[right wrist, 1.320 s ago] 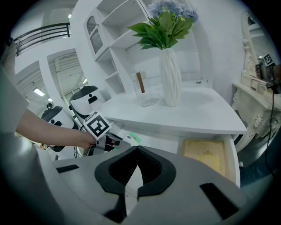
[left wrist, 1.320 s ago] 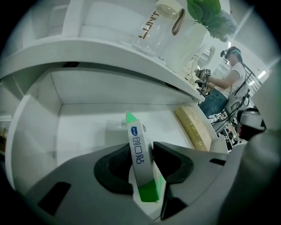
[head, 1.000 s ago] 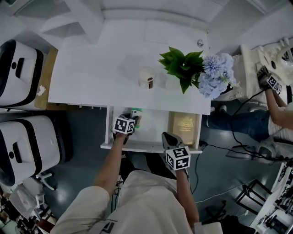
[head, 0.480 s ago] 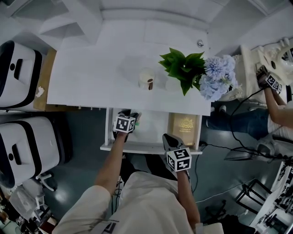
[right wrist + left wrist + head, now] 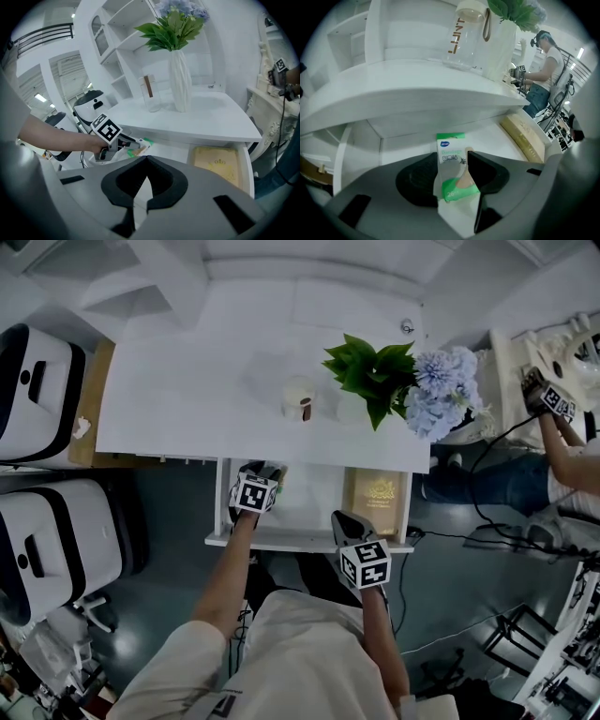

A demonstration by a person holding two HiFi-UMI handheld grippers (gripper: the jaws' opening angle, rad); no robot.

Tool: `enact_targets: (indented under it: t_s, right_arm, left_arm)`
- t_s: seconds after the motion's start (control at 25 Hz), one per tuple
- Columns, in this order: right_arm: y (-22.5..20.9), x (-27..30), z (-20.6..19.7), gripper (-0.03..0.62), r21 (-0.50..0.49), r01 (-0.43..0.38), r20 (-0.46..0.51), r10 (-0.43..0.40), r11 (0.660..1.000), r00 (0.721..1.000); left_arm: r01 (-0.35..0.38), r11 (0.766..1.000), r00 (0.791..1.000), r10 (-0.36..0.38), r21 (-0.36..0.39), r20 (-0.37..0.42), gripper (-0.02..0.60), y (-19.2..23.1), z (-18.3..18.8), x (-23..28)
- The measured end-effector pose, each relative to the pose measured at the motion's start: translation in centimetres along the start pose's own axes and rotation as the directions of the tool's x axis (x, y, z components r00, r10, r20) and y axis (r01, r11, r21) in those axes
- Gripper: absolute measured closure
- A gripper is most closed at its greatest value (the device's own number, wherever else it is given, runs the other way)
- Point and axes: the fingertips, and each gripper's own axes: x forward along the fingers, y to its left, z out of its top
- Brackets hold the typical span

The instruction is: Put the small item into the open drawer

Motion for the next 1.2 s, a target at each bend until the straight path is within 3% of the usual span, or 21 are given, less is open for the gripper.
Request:
enact_targets:
  t_s: [0.24,0.48,0.76,1.2]
  right_arm:
    - [1.3,0.4,1.0,0.569,-0.003,-0.027,0.025,0.027,1.0,0.999]
    - [3.0,1.0,1.8,0.569,-0.02,-0.068,0.04,0.069,0.997,0.997]
    - [5.0,1.7,2.8,0.569,-0.063,-0.106,0.044,0.109,0.992,0.993]
    - [7.1,3.1,3.3,0.57,-0.095,-0.167,0.04,0.172,0.981,0.984]
  left_arm:
    - [0.001,1.0,0.999,-0.001,-0.006,0.039,0.368,-0.9,0.5,-3.5]
    - [-0.027,0.999,0.996,0.025,0.019,0.086,0.368,-1.5,0.3,-8.4]
    - [-0.071,0.997,0.988,0.071,-0.002,0.137,0.368,-2.2,0.7,-13.7]
    - [-0.11,0.994,0.973,0.107,0.001,0.205,0.367,-4.8,1.2,-17.9]
